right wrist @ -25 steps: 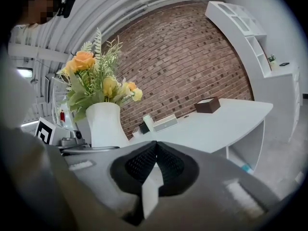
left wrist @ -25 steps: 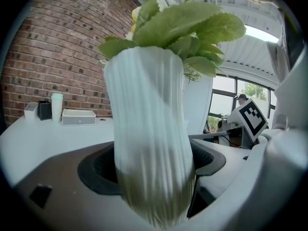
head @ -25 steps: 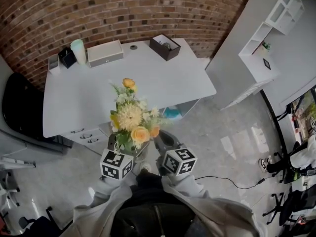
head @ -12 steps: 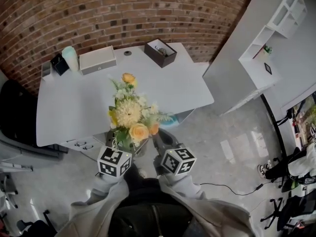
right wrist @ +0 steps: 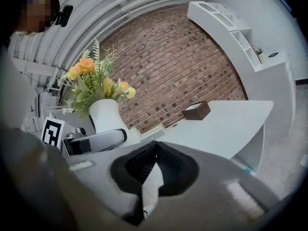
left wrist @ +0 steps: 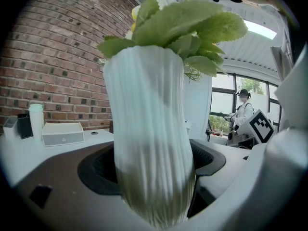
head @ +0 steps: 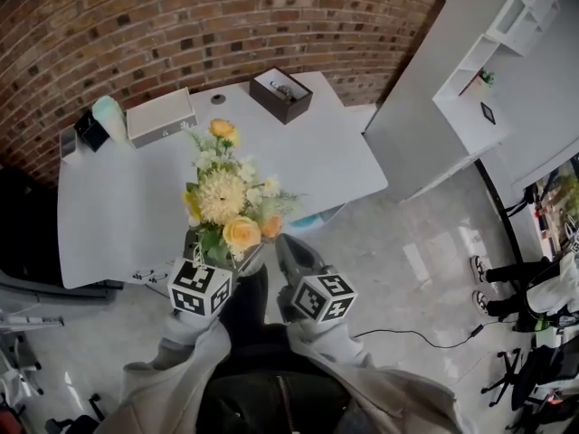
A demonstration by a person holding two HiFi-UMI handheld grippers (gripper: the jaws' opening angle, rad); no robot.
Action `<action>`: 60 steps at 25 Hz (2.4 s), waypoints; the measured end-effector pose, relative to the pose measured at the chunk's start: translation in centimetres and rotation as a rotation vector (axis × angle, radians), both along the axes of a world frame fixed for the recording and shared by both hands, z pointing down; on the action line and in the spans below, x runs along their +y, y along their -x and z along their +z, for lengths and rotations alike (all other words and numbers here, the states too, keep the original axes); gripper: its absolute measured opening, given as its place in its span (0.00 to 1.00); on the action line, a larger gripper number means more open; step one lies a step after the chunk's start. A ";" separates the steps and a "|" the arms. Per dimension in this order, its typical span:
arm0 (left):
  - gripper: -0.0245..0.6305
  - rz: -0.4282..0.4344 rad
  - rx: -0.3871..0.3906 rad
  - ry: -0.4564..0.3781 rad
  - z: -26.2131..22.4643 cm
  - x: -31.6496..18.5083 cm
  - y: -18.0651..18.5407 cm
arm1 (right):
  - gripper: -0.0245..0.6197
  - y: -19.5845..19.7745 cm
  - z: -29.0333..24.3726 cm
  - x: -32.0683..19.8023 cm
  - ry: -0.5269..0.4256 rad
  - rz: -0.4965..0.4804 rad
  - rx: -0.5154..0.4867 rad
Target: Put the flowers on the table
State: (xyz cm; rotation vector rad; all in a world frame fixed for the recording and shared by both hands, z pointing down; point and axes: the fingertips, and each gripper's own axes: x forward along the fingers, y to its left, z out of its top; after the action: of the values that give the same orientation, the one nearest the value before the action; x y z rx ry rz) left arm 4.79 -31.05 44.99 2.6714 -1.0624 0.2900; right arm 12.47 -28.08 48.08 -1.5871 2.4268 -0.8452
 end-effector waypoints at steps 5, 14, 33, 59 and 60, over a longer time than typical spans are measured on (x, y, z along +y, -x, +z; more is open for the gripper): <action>0.69 0.016 -0.003 -0.013 -0.2 -4.6 -1.0 | 0.04 -0.6 -0.3 -4.4 -0.003 0.006 0.006; 0.69 0.015 0.018 -0.011 -0.2 -13.4 -1.6 | 0.04 -1.3 -0.1 -13.2 0.012 0.013 0.017; 0.69 0.027 -0.037 -0.057 5.1 -28.4 -4.6 | 0.04 -4.0 3.4 -25.2 0.086 0.033 0.042; 0.69 0.081 -0.105 -0.267 9.2 -32.4 -6.5 | 0.04 -3.9 5.9 -30.6 0.089 0.018 0.075; 0.69 0.079 -0.115 -0.273 9.8 -32.3 -6.5 | 0.04 -3.8 5.8 -30.7 0.088 0.018 0.076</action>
State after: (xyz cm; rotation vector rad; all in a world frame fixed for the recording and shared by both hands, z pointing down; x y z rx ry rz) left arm 11.26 -63.37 54.79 2.9762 -1.1027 0.3396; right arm 16.31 -58.80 53.87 -1.6987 2.4542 -0.9165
